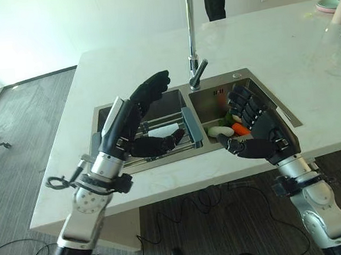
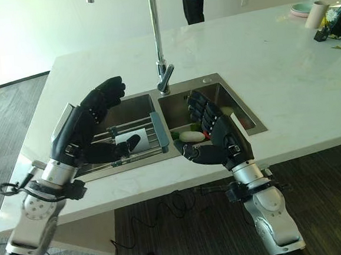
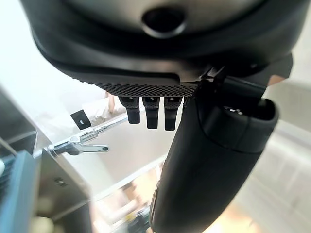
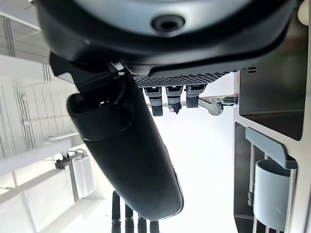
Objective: Place the dishes in the dishwasher.
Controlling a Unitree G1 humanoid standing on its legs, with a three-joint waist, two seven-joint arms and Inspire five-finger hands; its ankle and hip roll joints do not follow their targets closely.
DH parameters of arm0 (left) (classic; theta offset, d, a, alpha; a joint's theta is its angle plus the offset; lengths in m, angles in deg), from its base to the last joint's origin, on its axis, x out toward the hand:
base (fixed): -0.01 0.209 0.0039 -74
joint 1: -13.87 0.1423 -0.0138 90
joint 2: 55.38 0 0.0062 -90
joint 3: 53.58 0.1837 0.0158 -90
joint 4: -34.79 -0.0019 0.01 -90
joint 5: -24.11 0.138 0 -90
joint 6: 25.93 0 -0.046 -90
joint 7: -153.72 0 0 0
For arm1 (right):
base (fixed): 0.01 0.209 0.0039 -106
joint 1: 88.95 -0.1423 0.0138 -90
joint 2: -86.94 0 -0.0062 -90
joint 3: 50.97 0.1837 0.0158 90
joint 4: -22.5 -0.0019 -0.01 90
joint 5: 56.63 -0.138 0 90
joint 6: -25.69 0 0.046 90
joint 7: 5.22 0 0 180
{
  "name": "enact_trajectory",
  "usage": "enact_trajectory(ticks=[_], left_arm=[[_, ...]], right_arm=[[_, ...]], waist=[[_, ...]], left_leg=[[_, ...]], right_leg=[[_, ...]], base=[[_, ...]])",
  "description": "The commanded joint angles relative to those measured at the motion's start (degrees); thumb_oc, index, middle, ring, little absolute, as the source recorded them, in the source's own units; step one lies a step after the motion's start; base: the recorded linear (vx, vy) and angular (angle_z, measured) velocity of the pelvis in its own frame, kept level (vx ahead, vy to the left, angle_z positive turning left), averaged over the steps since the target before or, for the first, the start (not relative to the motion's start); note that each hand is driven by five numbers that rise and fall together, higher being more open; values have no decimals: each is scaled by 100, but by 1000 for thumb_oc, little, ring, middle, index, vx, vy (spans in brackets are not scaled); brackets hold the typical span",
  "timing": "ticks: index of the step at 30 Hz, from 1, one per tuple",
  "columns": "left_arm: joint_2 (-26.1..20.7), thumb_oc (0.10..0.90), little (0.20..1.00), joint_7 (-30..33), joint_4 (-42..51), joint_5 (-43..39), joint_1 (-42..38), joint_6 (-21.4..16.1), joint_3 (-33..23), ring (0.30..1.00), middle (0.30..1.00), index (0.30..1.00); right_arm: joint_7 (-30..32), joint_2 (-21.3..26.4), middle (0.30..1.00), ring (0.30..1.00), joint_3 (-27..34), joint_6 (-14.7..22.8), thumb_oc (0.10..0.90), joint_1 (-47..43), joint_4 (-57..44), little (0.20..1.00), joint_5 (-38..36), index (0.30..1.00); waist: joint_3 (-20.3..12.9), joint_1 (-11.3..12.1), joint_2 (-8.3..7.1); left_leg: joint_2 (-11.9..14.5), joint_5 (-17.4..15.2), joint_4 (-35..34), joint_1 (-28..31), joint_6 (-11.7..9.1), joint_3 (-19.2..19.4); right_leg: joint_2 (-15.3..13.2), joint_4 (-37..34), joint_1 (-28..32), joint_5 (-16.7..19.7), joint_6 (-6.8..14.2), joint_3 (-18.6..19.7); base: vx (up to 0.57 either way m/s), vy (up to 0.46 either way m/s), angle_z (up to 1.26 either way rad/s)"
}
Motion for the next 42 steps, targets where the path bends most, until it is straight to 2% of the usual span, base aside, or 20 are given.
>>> enact_trajectory(ticks=[1, 9, 15, 21, 24, 29, 34, 38, 42], left_arm=[[-180, 800, 900, 87, 281, -334, -356, -365, -280, 900, 900, 900], [-140, 800, 900, 165, 289, -82, -105, -360, -450, 900, 900, 900], [-575, 800, 900, 507, 1, 646, -160, -388, -569, 900, 900, 900], [-1109, 800, 900, 488, -290, 911, -362, -240, -706, 900, 900, 900], [-1406, 800, 900, 386, -410, 1076, -428, 73, -743, 900, 900, 900], [-1792, 800, 900, 227, -882, 962, -729, 302, -689, 900, 900, 900], [-2274, 800, 900, -420, -1434, 924, -1257, 1040, -324, 900, 900, 900], [-2513, 800, 900, -476, -1779, 824, -1595, 1079, -192, 900, 900, 900], [-2648, 800, 900, -523, -2009, 984, -1892, 1291, -38, 900, 900, 900]], right_arm=[[-8, -380, 900, 900, 310, 515, 800, -492, -512, 900, 8, 900], [-107, -381, 900, 900, 335, 256, 800, -384, -614, 900, 60, 900], [-156, -244, 900, 900, 302, 142, 800, -377, -592, 900, -40, 900], [-337, -84, 900, 900, 294, -41, 800, -406, -567, 900, -76, 900], [-391, 52, 900, 900, 342, -151, 800, -418, -572, 900, -226, 900], [-524, 274, 900, 900, 343, -277, 800, -582, -520, 900, -293, 900], [-743, 553, 900, 900, 384, -459, 800, -713, -457, 900, -336, 900], [-857, 730, 900, 900, 392, -558, 800, -769, -391, 900, -345, 900], [-966, 844, 900, 900, 413, -636, 800, -808, -338, 900, -384, 900]], waist=[[97, 152, -426], [20, 103, -360], [-63, 41, -278], [-127, -31, -152], [-140, -93, -62], [-140, -205, 94], [-182, -356, 257], [-189, -451, 370], [-191, -515, 423]], left_leg=[[-304, -1392, 552, 453, 288, -118], [-184, -1443, 552, 641, 198, -111], [-168, -1457, 552, 705, 148, -121], [-172, -1468, 552, 743, 121, -104], [-177, -1463, 552, 750, 108, -81], [-188, -1450, 552, 775, 89, -2], [-203, -1421, 552, 792, 62, 145], [-223, -1403, 552, 805, 53, 216], [-237, -1391, 552, 805, 45, 258]], right_leg=[[-85, -377, -338, 744, 222, -299], [-13, -377, -141, 588, 146, -343], [25, -377, -76, 521, 114, -331], [19, -377, -45, 487, 122, -330], [9, -377, -45, 476, 129, -323], [5, -377, -33, 459, 117, -257], [-7, -377, -24, 436, 125, -176], [1, -377, -21, 414, 116, -111], [10, -377, -27, 401, 111, -75]], base=[[91, -76, 8], [72, -71, 3], [12, -17, 0], [2, 20, 0], [-34, 53, -10], [-32, 76, -3], [-17, 85, -12], [-2, 78, -6], [-8, 46, -3]])
